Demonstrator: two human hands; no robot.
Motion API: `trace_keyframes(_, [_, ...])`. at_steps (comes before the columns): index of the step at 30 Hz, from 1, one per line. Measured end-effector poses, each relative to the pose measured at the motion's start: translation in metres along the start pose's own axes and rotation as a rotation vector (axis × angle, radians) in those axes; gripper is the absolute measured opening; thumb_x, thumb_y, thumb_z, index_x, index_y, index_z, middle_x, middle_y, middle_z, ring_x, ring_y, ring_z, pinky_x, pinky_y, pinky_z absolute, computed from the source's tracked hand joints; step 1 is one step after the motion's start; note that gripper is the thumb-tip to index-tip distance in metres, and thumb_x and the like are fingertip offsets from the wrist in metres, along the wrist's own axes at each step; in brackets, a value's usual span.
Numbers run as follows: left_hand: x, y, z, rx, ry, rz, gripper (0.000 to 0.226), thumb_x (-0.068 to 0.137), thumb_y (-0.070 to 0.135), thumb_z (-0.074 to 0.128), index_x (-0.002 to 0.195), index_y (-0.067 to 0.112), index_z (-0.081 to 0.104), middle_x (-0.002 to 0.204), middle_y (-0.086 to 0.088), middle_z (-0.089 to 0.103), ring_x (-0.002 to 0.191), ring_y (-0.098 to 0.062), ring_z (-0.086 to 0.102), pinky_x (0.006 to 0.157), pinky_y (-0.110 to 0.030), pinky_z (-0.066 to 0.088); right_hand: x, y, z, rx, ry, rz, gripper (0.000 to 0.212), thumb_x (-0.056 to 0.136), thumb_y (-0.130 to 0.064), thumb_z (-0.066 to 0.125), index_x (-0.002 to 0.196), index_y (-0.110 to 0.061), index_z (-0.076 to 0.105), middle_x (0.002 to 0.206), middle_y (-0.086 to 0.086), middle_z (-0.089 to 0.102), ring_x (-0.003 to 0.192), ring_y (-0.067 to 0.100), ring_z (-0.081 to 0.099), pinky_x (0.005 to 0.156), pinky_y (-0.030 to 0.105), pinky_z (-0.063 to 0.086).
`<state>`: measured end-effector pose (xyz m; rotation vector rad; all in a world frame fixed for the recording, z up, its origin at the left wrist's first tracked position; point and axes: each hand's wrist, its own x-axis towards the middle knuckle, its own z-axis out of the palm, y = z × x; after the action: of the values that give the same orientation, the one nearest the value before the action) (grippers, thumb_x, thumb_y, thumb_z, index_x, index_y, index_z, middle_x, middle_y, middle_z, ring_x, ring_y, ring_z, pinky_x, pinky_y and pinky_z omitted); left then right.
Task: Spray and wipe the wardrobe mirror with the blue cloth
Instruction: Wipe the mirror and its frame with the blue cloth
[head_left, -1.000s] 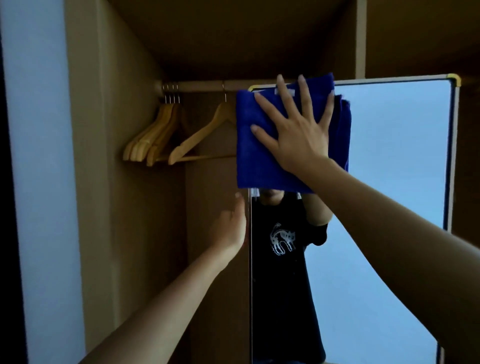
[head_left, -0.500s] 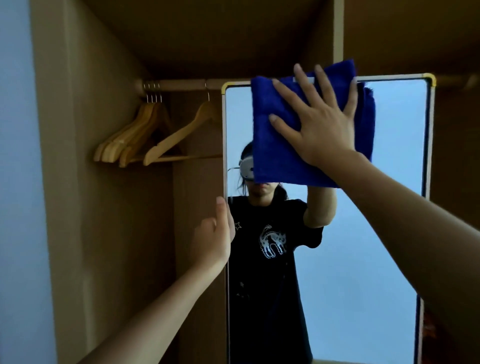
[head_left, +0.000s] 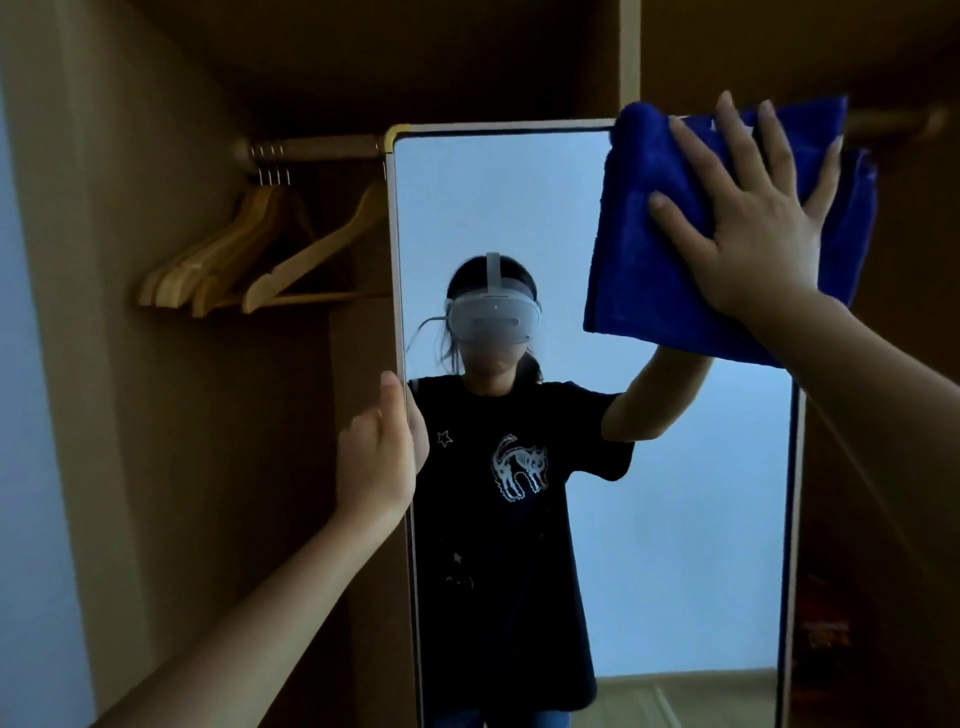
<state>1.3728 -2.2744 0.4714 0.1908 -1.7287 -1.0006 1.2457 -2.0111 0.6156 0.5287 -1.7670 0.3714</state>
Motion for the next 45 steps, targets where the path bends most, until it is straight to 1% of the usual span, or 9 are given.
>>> trace_keyframes(4, [0.011, 0.008, 0.001, -0.070, 0.040, 0.052, 0.062, 0.103, 0.045, 0.026, 0.079, -0.001, 0.060, 0.071, -0.014, 0.061, 0.064, -0.015, 0.060, 0.064, -0.030, 0.045, -0.039, 0.000, 0.007, 0.037, -0.021, 0.081, 0.062, 0.095, -0.071, 0.016, 0.152, -0.045, 0.009, 0.164, -0.007, 0.006, 0.151, 0.022, -0.001, 0.115, 0.065, -0.005])
trace_keyframes(11, [0.011, 0.014, 0.001, -0.006, 0.057, -0.002, 0.057, 0.101, 0.051, 0.026, 0.067, 0.016, 0.055, 0.069, -0.009, 0.062, 0.070, -0.018, 0.062, 0.066, -0.031, 0.045, -0.084, -0.031, 0.020, 0.042, -0.081, 0.116, 0.062, 0.096, -0.069, 0.019, 0.152, -0.046, 0.009, 0.164, -0.008, 0.004, 0.151, 0.023, -0.004, 0.113, 0.068, -0.006])
trace_keyframes(17, [0.010, 0.018, -0.010, -0.043, -0.085, -0.053, 0.067, 0.099, 0.057, 0.027, 0.074, 0.005, 0.062, 0.074, -0.023, 0.065, 0.069, -0.033, 0.065, 0.073, -0.046, 0.053, -0.048, -0.111, 0.024, 0.033, -0.086, -0.068, 0.063, 0.094, -0.071, 0.015, 0.152, -0.048, 0.004, 0.164, -0.006, 0.000, 0.151, 0.026, -0.004, 0.111, 0.070, -0.004])
trace_keyframes(22, [0.010, 0.026, -0.016, -0.130, -0.119, -0.302, 0.081, 0.089, 0.073, 0.008, 0.116, 0.017, 0.060, 0.108, -0.001, 0.066, 0.096, -0.014, 0.062, 0.073, -0.024, 0.046, -0.112, -0.154, 0.045, 0.052, -0.141, -0.225, 0.064, 0.095, -0.068, 0.023, 0.152, -0.046, 0.009, 0.164, -0.004, 0.005, 0.151, 0.026, -0.002, 0.111, 0.070, -0.008])
trace_keyframes(25, [0.007, 0.031, -0.016, -0.095, -0.084, -0.276, 0.093, 0.086, 0.076, 0.001, 0.101, 0.009, 0.064, 0.099, -0.006, 0.068, 0.088, -0.016, 0.063, 0.065, -0.022, 0.041, -0.170, -0.151, 0.059, 0.013, -0.207, -0.328, 0.066, 0.095, -0.068, 0.028, 0.153, -0.045, 0.007, 0.164, -0.003, 0.004, 0.151, 0.026, -0.003, 0.111, 0.069, -0.009])
trace_keyframes(28, [0.008, 0.027, -0.016, -0.097, -0.071, -0.282, 0.122, 0.060, 0.094, -0.002, 0.111, 0.006, 0.066, 0.104, -0.014, 0.069, 0.096, -0.028, 0.066, 0.086, -0.040, 0.052, -0.212, -0.134, 0.067, -0.022, -0.257, -0.367, 0.066, 0.094, -0.067, 0.031, 0.153, -0.046, 0.009, 0.164, -0.004, 0.003, 0.151, 0.024, -0.002, 0.112, 0.068, -0.007])
trace_keyframes(38, [0.001, 0.038, -0.018, 0.003, -0.052, -0.175, 0.082, 0.098, 0.060, 0.010, 0.081, 0.001, 0.064, 0.076, -0.016, 0.062, 0.067, -0.020, 0.063, 0.073, -0.037, 0.050, -0.169, -0.113, 0.044, 0.055, -0.197, 0.015, 0.060, 0.095, -0.066, 0.028, 0.151, -0.048, 0.015, 0.163, -0.010, 0.009, 0.151, 0.021, 0.003, 0.113, 0.065, -0.007])
trace_keyframes(41, [0.000, 0.040, -0.016, 0.013, -0.036, -0.172, 0.064, 0.099, 0.058, 0.012, 0.063, 0.018, 0.046, 0.067, 0.003, 0.053, 0.057, -0.004, 0.052, 0.066, -0.026, 0.042, -0.139, -0.131, 0.040, 0.062, -0.165, 0.002, 0.060, 0.096, -0.066, 0.024, 0.152, -0.047, 0.012, 0.164, -0.008, 0.005, 0.151, 0.022, -0.001, 0.113, 0.066, -0.009])
trace_keyframes(45, [-0.001, 0.037, -0.018, 0.003, -0.043, -0.174, 0.061, 0.098, 0.060, 0.010, 0.066, 0.021, 0.046, 0.075, -0.003, 0.057, 0.069, -0.016, 0.058, 0.071, -0.032, 0.047, -0.156, -0.151, 0.050, 0.036, -0.190, -0.139, 0.062, 0.096, -0.066, 0.026, 0.153, -0.045, 0.009, 0.164, -0.005, 0.004, 0.151, 0.024, -0.003, 0.112, 0.068, -0.009])
